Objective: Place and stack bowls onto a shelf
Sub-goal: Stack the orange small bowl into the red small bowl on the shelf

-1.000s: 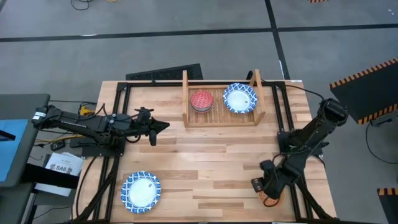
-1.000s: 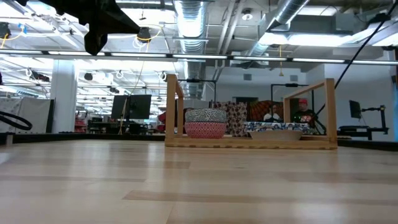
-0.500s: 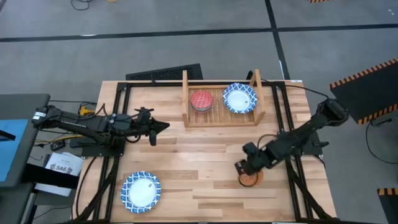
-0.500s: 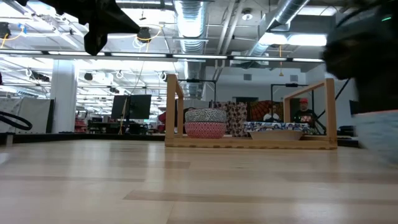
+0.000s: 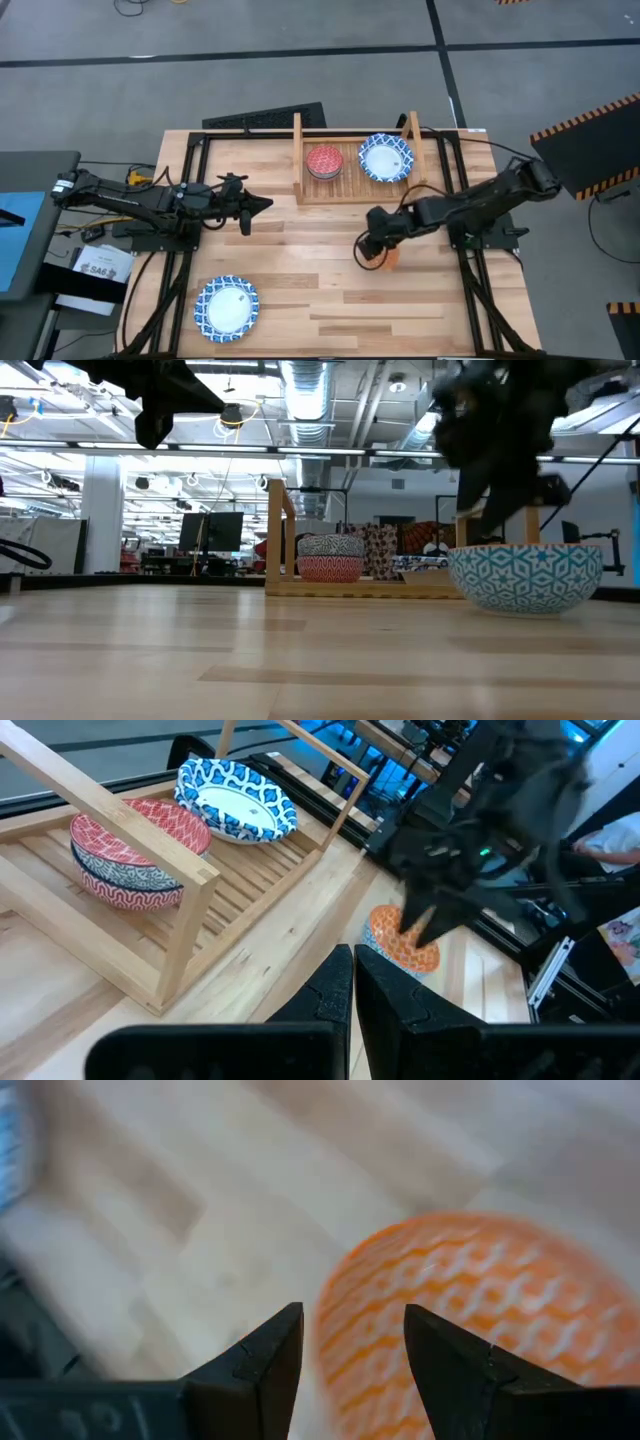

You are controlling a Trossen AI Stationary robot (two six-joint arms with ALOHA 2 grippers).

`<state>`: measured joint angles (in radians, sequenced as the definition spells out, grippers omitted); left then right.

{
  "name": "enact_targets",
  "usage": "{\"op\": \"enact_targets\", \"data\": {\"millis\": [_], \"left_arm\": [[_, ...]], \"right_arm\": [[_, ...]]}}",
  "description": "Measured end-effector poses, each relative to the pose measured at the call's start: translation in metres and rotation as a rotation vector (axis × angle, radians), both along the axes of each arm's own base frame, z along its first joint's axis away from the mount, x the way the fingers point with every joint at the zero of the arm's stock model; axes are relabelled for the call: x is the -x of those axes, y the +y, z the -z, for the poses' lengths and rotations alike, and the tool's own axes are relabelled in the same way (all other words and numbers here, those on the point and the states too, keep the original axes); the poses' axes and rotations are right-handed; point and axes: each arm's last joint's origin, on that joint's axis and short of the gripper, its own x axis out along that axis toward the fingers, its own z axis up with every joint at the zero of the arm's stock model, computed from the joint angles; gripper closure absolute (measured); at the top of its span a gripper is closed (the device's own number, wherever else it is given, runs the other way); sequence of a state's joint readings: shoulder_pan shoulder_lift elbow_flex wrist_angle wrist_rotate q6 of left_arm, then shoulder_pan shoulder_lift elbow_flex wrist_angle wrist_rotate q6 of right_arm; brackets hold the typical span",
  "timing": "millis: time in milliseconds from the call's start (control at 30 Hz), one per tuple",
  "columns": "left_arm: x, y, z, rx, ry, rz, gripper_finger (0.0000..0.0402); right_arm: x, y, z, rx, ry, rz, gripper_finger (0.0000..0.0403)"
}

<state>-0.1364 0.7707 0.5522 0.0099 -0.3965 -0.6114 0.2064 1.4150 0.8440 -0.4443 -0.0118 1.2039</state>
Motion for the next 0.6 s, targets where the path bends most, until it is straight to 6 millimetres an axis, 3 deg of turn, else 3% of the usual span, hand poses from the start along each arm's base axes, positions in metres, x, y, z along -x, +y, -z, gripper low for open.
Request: {"op": "enact_targets", "data": {"millis": [200, 367, 600], "left_arm": [[0.0, 0.0, 0.0, -0.004, 0.001, 0.001, 0.0401], [0.0, 0.0, 0.0, -0.005, 0.003, 0.0, 0.0401], [0.0, 0.0, 0.0, -0.005, 0.004, 0.0, 0.0401]], "right_arm": [[0.002, 0.03, -0.023, -0.079, -0.04, -0.125, 0.0202], [0.0, 0.055, -0.01, -0.067, 0.015, -0.203, 0.0202], [-0.011, 0.056, 0.007, 0.069, 0.085, -0.221, 0.0202]]}}
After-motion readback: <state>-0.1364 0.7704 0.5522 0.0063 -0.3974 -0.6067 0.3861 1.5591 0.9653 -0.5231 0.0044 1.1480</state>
